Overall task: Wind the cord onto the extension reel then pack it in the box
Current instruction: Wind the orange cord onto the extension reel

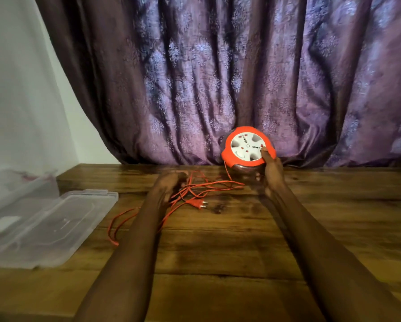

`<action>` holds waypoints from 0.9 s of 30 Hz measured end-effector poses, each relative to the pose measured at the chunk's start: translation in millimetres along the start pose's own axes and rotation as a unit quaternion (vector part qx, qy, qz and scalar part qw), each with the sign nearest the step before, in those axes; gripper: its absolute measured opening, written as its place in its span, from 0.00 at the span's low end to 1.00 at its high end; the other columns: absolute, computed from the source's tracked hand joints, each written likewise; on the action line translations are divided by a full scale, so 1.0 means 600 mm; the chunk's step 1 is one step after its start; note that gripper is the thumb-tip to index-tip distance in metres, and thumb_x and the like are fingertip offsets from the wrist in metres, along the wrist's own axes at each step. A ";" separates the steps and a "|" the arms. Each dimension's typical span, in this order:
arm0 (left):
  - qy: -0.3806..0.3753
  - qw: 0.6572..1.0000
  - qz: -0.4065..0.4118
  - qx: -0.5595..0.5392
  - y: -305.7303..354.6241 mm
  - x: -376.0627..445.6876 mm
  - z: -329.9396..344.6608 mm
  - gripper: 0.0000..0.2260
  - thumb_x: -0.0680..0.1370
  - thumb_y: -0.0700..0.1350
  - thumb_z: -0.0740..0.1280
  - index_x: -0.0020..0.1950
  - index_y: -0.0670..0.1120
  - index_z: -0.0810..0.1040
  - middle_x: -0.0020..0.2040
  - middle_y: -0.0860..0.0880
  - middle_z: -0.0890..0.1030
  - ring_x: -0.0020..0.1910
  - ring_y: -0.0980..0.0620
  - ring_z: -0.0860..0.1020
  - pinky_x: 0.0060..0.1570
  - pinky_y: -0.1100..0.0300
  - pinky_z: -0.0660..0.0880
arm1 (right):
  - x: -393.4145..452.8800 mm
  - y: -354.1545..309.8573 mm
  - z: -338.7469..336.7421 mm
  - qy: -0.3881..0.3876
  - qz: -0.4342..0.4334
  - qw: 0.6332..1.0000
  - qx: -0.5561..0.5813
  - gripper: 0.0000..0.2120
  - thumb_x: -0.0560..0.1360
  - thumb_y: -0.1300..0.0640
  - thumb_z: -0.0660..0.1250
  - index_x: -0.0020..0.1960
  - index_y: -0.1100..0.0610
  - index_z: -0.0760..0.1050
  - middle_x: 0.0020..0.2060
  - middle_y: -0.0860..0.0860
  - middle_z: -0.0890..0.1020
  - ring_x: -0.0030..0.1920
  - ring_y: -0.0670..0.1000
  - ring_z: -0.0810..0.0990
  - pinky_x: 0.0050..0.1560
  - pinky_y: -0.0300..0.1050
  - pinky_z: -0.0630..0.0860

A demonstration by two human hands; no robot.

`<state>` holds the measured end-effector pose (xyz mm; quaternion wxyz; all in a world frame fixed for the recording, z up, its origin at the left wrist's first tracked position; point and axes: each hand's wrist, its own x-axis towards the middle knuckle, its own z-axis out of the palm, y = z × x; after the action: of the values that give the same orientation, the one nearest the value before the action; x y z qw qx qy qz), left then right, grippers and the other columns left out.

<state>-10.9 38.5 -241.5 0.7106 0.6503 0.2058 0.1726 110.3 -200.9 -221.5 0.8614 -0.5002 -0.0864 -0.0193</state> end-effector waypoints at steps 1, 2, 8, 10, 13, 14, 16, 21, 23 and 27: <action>-0.019 1.000 -0.011 -0.002 0.002 0.001 -0.004 0.03 0.77 0.39 0.66 0.46 0.43 0.80 0.37 0.45 0.80 0.34 0.49 0.75 0.35 0.57 0.73 | -0.004 0.002 0.005 -0.003 -0.001 1.000 0.000 0.20 0.80 0.54 0.66 0.68 0.63 0.73 0.58 0.58 0.82 0.53 0.55 0.81 0.53 0.55 0.79; -0.033 0.999 -0.019 0.007 0.004 0.002 -0.007 0.03 0.78 0.41 0.67 0.47 0.44 0.80 0.39 0.45 0.80 0.36 0.48 0.76 0.37 0.57 0.73 | -0.009 0.004 0.009 -0.006 -0.001 1.000 -0.003 0.19 0.80 0.54 0.66 0.67 0.62 0.74 0.58 0.58 0.82 0.52 0.54 0.82 0.55 0.55 0.79; -0.036 0.997 -0.039 0.057 0.000 0.001 -0.006 0.04 0.77 0.37 0.65 0.47 0.42 0.79 0.40 0.43 0.80 0.33 0.49 0.76 0.34 0.59 0.74 | -0.012 0.018 0.017 -0.004 0.005 1.000 -0.016 0.16 0.79 0.54 0.67 0.63 0.61 0.75 0.57 0.57 0.82 0.47 0.51 0.82 0.47 0.49 0.80; -0.059 0.996 -0.044 0.051 0.008 0.000 -0.007 0.07 0.77 0.34 0.62 0.51 0.40 0.78 0.42 0.42 0.77 0.34 0.49 0.73 0.34 0.58 0.72 | -0.013 0.018 0.016 -0.005 -0.002 1.000 -0.018 0.18 0.79 0.54 0.67 0.66 0.62 0.74 0.57 0.58 0.83 0.48 0.52 0.82 0.44 0.45 0.81; -0.062 0.998 0.012 -0.016 0.018 0.000 -0.007 0.15 0.77 0.31 0.60 0.62 0.37 0.76 0.42 0.43 0.79 0.33 0.50 0.75 0.29 0.62 0.71 | -0.010 0.016 0.011 0.004 -0.008 1.000 -0.016 0.17 0.79 0.54 0.67 0.64 0.61 0.75 0.55 0.58 0.83 0.49 0.54 0.81 0.40 0.44 0.80; -0.041 0.997 0.043 -0.046 0.022 -0.003 -0.005 0.15 0.77 0.31 0.61 0.63 0.36 0.76 0.39 0.44 0.81 0.29 0.53 0.75 0.24 0.64 0.70 | -0.010 0.015 0.007 0.004 -0.003 1.000 -0.018 0.17 0.79 0.53 0.67 0.64 0.61 0.74 0.55 0.58 0.82 0.46 0.55 0.81 0.37 0.44 0.79; -0.006 0.989 0.102 -0.108 0.027 -0.003 -0.004 0.13 0.77 0.31 0.63 0.60 0.38 0.78 0.34 0.46 0.82 0.25 0.54 0.75 0.23 0.65 0.70 | -0.010 0.015 0.000 -0.003 0.009 1.000 -0.025 0.13 0.79 0.50 0.67 0.60 0.56 0.73 0.48 0.59 0.80 0.34 0.53 0.75 0.25 0.37 0.71; 0.040 0.971 0.203 -0.124 0.048 -0.001 -0.007 0.09 0.78 0.34 0.65 0.49 0.47 0.81 0.32 0.45 0.77 0.25 0.52 0.69 0.28 0.62 0.68 | -0.007 0.011 -0.003 0.008 -0.006 1.000 -0.024 0.09 0.79 0.49 0.67 0.51 0.55 0.75 0.41 0.55 0.78 0.32 0.50 0.70 0.21 0.33 0.67; 0.049 0.975 0.193 -0.098 0.049 0.000 -0.009 0.10 0.78 0.32 0.63 0.48 0.45 0.80 0.32 0.44 0.77 0.24 0.52 0.71 0.26 0.63 0.68 | -0.006 0.010 0.001 0.003 -0.013 1.000 -0.015 0.08 0.79 0.50 0.67 0.53 0.55 0.76 0.45 0.55 0.80 0.34 0.51 0.74 0.24 0.35 0.71; 0.089 0.985 0.148 -0.015 0.040 -0.001 -0.019 0.14 0.76 0.25 0.60 0.42 0.42 0.78 0.29 0.46 0.78 0.20 0.55 0.71 0.20 0.67 0.67 | -0.013 0.020 0.008 -0.024 -0.002 0.999 -0.023 0.15 0.79 0.48 0.67 0.60 0.56 0.73 0.39 0.54 0.77 0.28 0.49 0.69 0.25 0.36 0.67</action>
<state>-17.0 50.3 -218.3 0.6657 0.6448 0.1673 0.3363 103.3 -191.2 -230.8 0.8474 -0.5198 -0.1076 -0.0107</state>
